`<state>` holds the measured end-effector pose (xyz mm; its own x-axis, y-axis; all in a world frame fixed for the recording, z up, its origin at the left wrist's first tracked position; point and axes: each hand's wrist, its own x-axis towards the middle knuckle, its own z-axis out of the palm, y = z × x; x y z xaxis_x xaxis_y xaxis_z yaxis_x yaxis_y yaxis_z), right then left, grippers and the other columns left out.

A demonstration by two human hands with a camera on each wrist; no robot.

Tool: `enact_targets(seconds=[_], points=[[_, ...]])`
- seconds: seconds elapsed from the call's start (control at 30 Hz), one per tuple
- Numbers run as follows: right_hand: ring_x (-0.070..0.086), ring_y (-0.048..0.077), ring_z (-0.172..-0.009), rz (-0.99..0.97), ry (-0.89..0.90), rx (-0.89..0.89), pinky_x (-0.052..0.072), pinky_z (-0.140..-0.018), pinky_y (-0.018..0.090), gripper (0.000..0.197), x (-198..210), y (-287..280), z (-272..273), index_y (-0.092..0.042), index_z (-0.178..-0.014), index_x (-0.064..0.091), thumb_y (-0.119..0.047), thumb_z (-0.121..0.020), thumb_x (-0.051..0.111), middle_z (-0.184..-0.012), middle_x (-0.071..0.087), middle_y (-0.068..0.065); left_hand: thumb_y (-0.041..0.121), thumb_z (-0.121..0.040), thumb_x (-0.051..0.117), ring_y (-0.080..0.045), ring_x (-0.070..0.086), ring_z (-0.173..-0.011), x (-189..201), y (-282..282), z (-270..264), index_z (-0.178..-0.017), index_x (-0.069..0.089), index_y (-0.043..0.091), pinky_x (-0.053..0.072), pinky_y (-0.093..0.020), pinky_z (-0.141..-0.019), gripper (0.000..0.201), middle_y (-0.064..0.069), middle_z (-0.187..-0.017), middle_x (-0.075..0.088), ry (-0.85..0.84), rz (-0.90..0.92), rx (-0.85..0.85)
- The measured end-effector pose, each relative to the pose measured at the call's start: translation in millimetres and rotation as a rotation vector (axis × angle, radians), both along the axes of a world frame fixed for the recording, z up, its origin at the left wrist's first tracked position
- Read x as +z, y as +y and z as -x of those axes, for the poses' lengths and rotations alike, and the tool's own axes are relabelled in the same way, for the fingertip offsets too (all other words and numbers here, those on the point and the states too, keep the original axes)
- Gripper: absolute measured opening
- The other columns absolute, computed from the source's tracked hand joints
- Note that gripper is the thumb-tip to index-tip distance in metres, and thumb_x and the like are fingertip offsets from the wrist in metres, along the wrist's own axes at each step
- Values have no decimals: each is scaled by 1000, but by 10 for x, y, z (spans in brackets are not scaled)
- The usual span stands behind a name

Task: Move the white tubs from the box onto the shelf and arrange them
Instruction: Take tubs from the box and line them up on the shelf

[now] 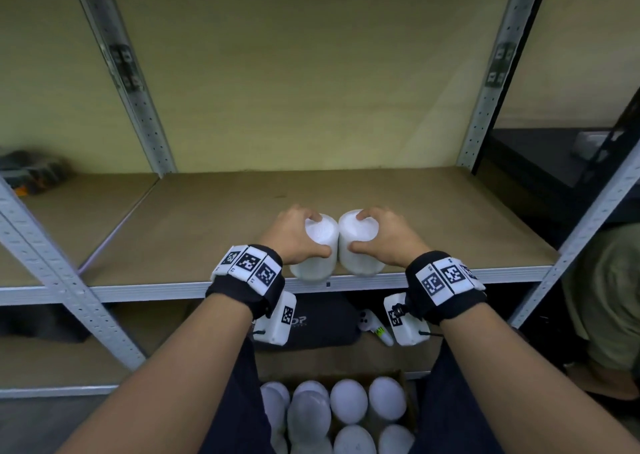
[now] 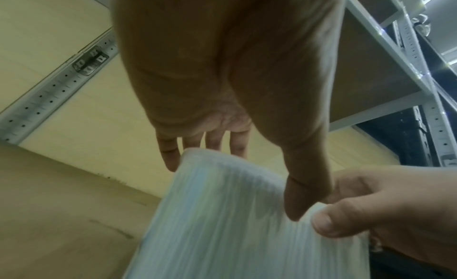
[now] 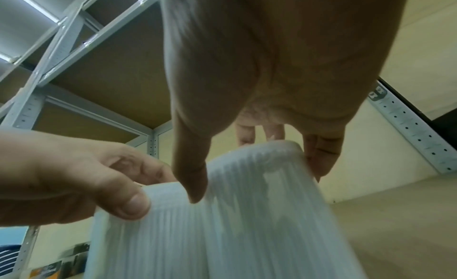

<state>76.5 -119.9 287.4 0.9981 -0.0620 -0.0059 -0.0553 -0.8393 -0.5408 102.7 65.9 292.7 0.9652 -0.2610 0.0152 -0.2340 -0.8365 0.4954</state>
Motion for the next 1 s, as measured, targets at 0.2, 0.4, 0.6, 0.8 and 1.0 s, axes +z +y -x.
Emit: enact_targets(seconds=[0.2, 0.4, 0.6, 0.8, 1.0], points=[[43, 24, -126, 2, -35, 15, 38, -106, 38, 59, -50, -18, 5, -24, -125, 53, -39, -73, 76, -137, 48, -4, 36, -69, 78, -19, 47, -119, 2, 22, -23, -127, 52, 23, 41, -28, -84, 64, 2, -135, 47, 14, -2, -19], [41, 25, -128, 74, 22, 53, 35, -108, 37, 66, 21, -18, 33, -24, -133, 47, -40, -76, 74, -140, 45, -4, 42, -74, 74, -20, 38, -132, 25, 42, 7, -134, 47, 24, 37, -32, -101, 68, 2, -144, 41, 13, -59, -66], [36, 24, -128, 206, -52, 78, 31, -107, 37, 47, 115, -8, 127, -25, -125, 56, -38, -83, 69, -134, 47, -5, 44, -83, 63, -18, 30, -133, 29, 58, 143, -127, 53, 29, 28, -38, -108, 48, 4, -136, 43, -108, -189, -86], [56, 19, -118, 192, -51, 102, 47, -100, 32, 36, 160, 16, 136, -16, -122, 63, -21, -86, 65, -130, 58, 3, 28, -85, 60, -20, 49, -119, 4, 35, 188, -119, 62, 17, 43, -33, -97, 36, 0, -121, 56, -169, -122, -73], [61, 22, -110, 172, -66, 36, 51, -95, 33, 34, 161, 3, 52, -15, -118, 65, -17, -84, 67, -125, 62, 5, 28, -87, 59, -19, 53, -116, -28, -21, 110, -119, 63, 15, 46, -32, -95, 35, 1, -121, 61, -214, -95, -108]])
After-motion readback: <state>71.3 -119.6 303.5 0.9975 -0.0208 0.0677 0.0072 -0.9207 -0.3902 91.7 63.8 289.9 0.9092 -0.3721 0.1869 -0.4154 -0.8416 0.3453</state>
